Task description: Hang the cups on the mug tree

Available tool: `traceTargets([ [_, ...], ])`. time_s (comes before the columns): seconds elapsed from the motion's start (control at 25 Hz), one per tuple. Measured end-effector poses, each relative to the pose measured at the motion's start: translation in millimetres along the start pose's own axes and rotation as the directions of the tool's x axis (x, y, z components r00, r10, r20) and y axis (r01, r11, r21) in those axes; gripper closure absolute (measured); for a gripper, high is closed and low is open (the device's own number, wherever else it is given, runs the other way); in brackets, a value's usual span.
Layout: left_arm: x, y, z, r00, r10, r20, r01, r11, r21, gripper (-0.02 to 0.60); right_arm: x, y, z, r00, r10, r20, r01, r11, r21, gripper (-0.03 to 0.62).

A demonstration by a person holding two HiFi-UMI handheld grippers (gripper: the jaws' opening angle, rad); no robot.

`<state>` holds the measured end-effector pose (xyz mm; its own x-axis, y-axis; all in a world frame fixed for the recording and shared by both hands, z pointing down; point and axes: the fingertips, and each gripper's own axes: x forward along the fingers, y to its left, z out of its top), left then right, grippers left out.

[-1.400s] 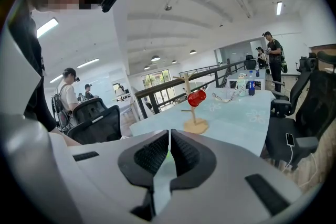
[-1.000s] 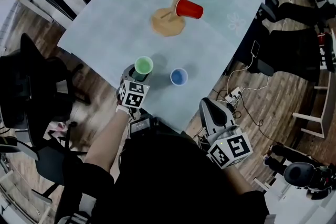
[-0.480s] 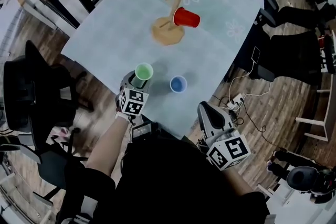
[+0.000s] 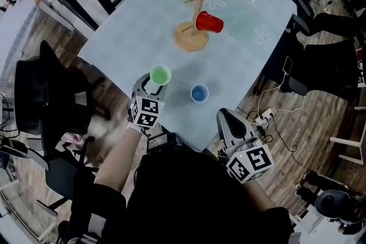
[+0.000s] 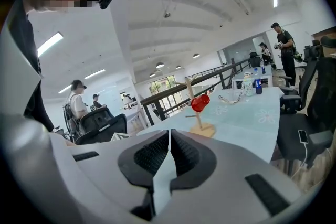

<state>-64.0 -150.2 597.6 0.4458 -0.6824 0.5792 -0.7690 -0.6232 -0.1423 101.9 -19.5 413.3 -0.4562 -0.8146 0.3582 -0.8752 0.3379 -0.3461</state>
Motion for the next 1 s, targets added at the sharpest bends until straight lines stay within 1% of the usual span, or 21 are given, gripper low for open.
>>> traceTargets([
  [0.08,-10,6,17,0.999,0.037,0.022,-0.038,0.998,0.058,0.345,-1,-1,3,1.0,0.018,0.016,-0.018,1.0,0.006,0.557],
  [0.2,-28,15,48,0.995,0.084,0.06,-0.091,0.986,0.142,0.345,-2,0,10,0.998,0.04,0.037,-0.041,0.999,0.021,0.557],
  [0.32,-47,28,78,0.986,0.134,0.095,-0.151,0.97,0.19,0.345,-3,1,15,0.995,0.074,0.061,-0.076,0.997,0.026,0.557],
  [0.4,-61,39,96,0.975,0.191,0.115,-0.212,0.954,0.213,0.345,-4,0,17,0.993,0.093,0.074,-0.096,0.995,0.036,0.557],
  [0.52,-79,55,119,0.95,0.283,0.13,-0.308,0.916,0.257,0.345,-9,-6,19,0.989,0.115,0.089,-0.12,0.992,0.047,0.557],
  [0.68,-92,77,146,0.92,0.368,0.135,-0.392,0.858,0.332,0.345,-12,-12,23,0.985,0.131,0.109,-0.138,0.989,0.058,0.557],
  [0.88,-96,98,188,0.884,0.434,0.171,-0.465,0.784,0.412,0.345,-11,-17,30,0.98,0.151,0.128,-0.16,0.985,0.058,0.557],
  [0.92,-94,101,195,0.88,0.442,0.173,-0.472,0.77,0.43,0.345,-11,-19,30,0.98,0.152,0.131,-0.161,0.985,0.061,0.557],
  [1.0,-85,103,207,0.878,0.449,0.164,-0.47,0.745,0.474,0.345,-12,-24,30,0.98,0.15,0.135,-0.16,0.985,0.07,0.557],
])
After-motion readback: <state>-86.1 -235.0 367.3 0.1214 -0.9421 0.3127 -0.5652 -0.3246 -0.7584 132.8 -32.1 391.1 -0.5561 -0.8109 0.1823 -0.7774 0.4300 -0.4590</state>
